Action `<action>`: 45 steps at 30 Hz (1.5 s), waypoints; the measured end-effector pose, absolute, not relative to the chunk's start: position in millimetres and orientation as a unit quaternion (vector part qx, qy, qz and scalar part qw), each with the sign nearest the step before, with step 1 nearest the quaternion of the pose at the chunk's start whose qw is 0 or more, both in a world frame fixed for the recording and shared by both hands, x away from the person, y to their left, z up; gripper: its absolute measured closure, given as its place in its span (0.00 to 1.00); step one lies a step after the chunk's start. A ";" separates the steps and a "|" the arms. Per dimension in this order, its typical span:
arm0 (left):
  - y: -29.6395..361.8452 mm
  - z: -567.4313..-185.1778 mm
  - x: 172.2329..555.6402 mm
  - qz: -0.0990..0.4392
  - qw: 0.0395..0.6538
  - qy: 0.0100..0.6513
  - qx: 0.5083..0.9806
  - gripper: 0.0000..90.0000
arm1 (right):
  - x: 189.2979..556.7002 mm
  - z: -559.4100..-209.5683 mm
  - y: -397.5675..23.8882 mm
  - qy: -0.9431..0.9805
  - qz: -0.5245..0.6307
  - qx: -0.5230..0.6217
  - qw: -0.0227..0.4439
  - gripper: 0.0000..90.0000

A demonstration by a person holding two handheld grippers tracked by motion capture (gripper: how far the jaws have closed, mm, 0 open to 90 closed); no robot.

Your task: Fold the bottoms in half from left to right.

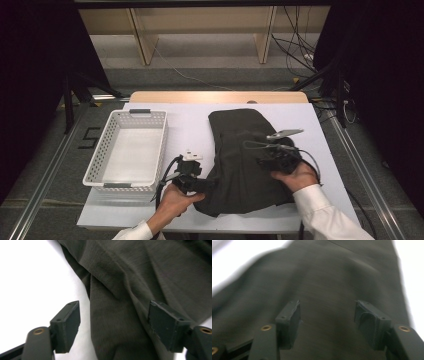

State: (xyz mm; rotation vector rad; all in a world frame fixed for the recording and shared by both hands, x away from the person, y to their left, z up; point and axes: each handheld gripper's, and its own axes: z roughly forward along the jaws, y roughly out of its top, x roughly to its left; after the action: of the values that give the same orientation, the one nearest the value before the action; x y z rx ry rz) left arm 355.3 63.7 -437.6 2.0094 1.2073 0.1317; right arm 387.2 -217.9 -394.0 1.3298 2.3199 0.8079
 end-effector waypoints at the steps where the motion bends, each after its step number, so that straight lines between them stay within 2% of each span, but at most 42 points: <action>1: 61.1 -440.5 359.1 0.049 0.385 0.477 0.789 0.28 | 390.6 -397.8 -229.2 0.812 0.278 0.484 0.171 0.41; 7: 43.9 -452.9 377.1 0.012 0.379 0.486 0.787 0.28 | 406.4 -426.1 -273.2 0.788 0.237 0.543 0.168 0.48; 10: 38.4 -466.2 385.1 -0.033 0.367 0.497 0.786 0.28 | 412.1 -439.3 -286.4 0.784 0.220 0.559 0.157 0.44; 13: 35.7 -469.7 384.5 -0.046 0.368 0.501 0.782 0.29 | 414.8 -449.4 -294.2 0.784 0.210 0.567 0.137 0.39; 18: 25.1 -468.2 371.7 -0.055 0.346 0.469 0.811 0.27 | 415.8 -457.9 -300.5 0.785 0.216 0.572 0.097 0.36; 22: 19.8 -473.2 365.6 -0.034 0.332 0.460 0.823 0.26 | 413.6 -459.8 -298.3 0.788 0.221 0.570 0.070 0.35; 24: 17.8 -472.6 367.0 -0.030 0.329 0.459 0.825 0.28 | 411.9 -463.3 -292.9 0.793 0.218 0.565 0.065 0.29; 26: 18.1 -473.7 367.0 -0.020 0.331 0.456 0.826 0.33 | 411.4 -462.9 -287.9 0.799 0.209 0.559 0.070 0.30; 27: 19.5 -474.2 366.5 -0.012 0.334 0.455 0.825 0.37 | 410.6 -462.8 -286.0 0.800 0.208 0.558 0.069 0.33; 28: 21.4 -475.2 365.6 -0.001 0.340 0.454 0.824 0.45 | 409.4 -462.7 -284.5 0.803 0.208 0.554 0.071 0.40; 31: 24.1 -478.1 360.5 0.027 0.360 0.457 0.813 0.72 | 405.0 -460.6 -279.6 0.804 0.219 0.550 0.053 0.66; 33: 24.9 -477.5 356.0 0.043 0.367 0.451 0.812 0.81 | 400.6 -460.9 -274.3 0.807 0.216 0.546 0.057 0.81; 34: 26.9 -476.5 354.5 0.048 0.369 0.450 0.812 0.82 | 398.1 -460.8 -271.6 0.807 0.219 0.546 0.049 0.85; 37: 37.3 -473.0 351.8 0.049 0.370 0.448 0.812 0.84 | 386.1 -460.5 -257.6 0.814 0.211 0.538 0.064 0.89; 45: 89.5 -468.0 349.0 0.045 0.357 0.463 0.810 0.83 | 355.3 -456.2 -217.4 0.835 0.225 0.501 0.035 0.87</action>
State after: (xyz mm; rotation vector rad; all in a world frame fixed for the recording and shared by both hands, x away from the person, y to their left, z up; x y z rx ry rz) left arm 349.0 89.5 -468.0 2.0909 1.1964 0.1169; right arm 355.3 -217.4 -456.2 1.5403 2.5660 0.6908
